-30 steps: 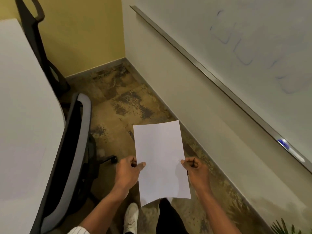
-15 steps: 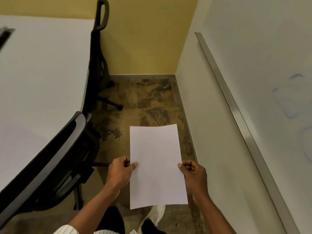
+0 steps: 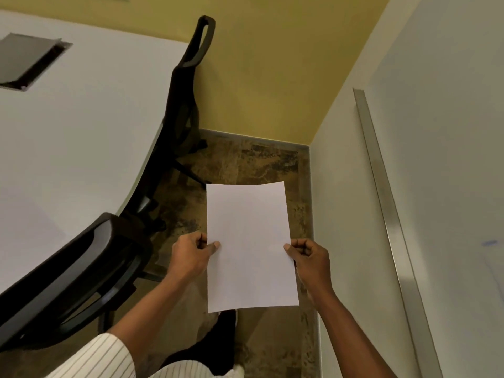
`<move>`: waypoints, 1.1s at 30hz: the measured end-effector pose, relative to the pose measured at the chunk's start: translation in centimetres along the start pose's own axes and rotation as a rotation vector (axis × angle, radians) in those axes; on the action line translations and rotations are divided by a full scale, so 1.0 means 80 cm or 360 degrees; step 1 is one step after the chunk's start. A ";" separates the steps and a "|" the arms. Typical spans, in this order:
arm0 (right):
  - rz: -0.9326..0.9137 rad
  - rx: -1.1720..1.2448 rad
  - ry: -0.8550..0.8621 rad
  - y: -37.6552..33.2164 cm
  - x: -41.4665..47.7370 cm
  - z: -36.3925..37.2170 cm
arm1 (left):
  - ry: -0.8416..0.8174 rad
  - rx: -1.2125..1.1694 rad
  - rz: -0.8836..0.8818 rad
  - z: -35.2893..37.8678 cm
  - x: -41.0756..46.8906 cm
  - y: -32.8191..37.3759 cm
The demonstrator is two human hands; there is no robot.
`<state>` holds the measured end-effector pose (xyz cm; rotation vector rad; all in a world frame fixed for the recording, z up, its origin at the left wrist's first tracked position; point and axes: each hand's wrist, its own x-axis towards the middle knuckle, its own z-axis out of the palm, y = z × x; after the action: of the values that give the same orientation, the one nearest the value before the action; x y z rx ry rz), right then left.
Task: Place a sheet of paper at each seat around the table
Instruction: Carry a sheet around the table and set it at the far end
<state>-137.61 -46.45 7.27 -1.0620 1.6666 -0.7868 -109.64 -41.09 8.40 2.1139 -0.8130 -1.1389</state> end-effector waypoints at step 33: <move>-0.0343 -0.0407 -0.1004 -0.322 0.463 0.269 | 0.0833 -0.0541 -0.0467 -0.070 0.321 0.222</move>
<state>-115.32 -91.19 8.57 -1.5015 1.1376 -0.3126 -97.46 -70.27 11.18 2.1285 -0.0639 -0.7314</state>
